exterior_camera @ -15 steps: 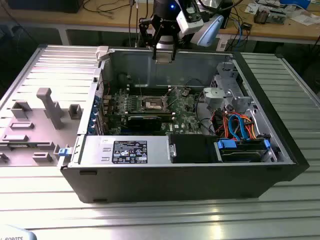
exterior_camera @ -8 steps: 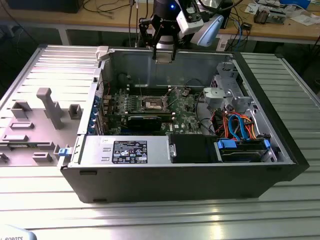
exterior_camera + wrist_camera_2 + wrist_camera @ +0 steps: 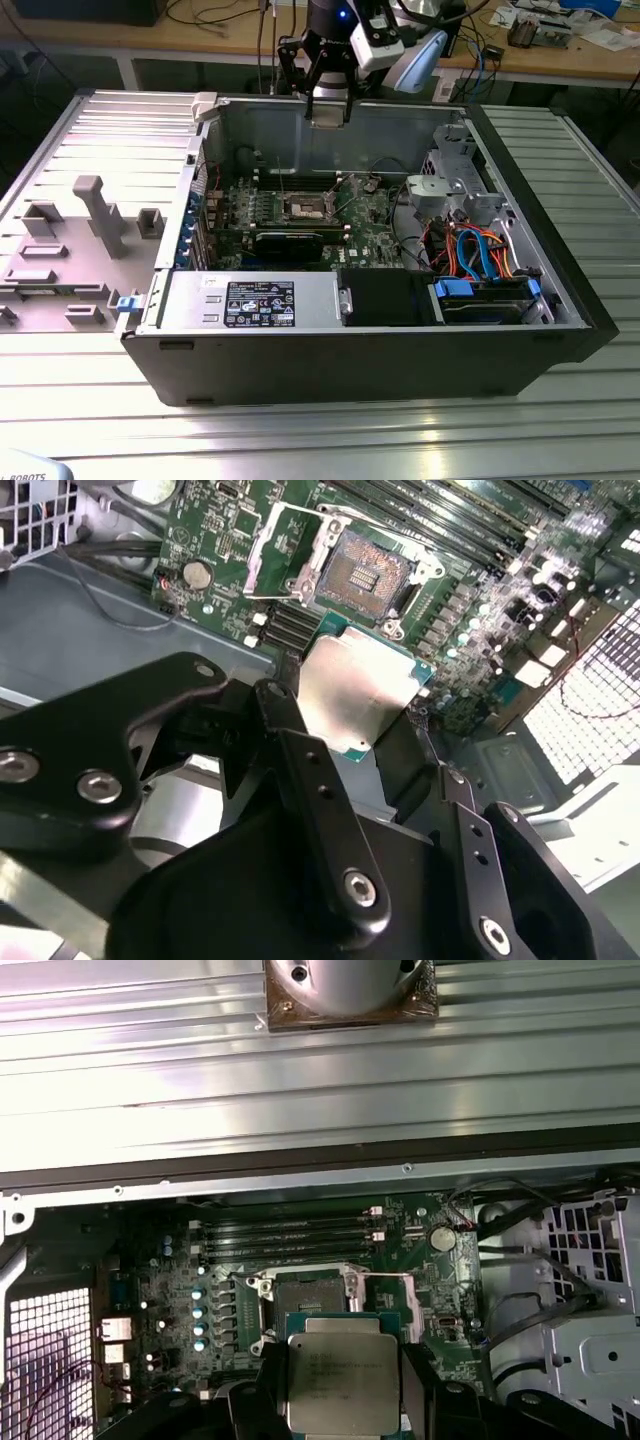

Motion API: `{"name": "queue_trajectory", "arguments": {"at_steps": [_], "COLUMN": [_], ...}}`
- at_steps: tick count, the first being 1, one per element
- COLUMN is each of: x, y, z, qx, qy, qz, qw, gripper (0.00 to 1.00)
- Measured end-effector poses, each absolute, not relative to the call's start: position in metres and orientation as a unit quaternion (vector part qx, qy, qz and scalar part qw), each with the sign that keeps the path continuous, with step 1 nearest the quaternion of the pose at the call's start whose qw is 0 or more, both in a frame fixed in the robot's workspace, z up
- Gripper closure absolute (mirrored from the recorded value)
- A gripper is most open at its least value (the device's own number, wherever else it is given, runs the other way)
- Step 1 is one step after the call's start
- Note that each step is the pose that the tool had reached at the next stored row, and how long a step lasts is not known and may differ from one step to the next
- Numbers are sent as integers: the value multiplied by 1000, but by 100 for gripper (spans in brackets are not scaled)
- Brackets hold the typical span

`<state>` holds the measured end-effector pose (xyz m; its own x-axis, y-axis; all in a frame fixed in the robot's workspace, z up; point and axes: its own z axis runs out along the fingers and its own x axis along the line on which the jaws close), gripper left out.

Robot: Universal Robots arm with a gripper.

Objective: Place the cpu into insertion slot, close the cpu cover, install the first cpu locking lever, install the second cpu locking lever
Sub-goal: 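Place the cpu into insertion slot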

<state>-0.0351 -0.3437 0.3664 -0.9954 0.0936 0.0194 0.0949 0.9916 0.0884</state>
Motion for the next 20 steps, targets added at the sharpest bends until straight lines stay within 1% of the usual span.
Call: {"name": "queue_trajectory", "arguments": {"at_steps": [10, 20], "x": [-35, -40], "y": [-344, -343], "z": [366, 363], "qx": [-67, -125], "qy": [-997, -991], "qz": [-45, -45], "qw": [7, 4], "gripper": [46, 46]}}
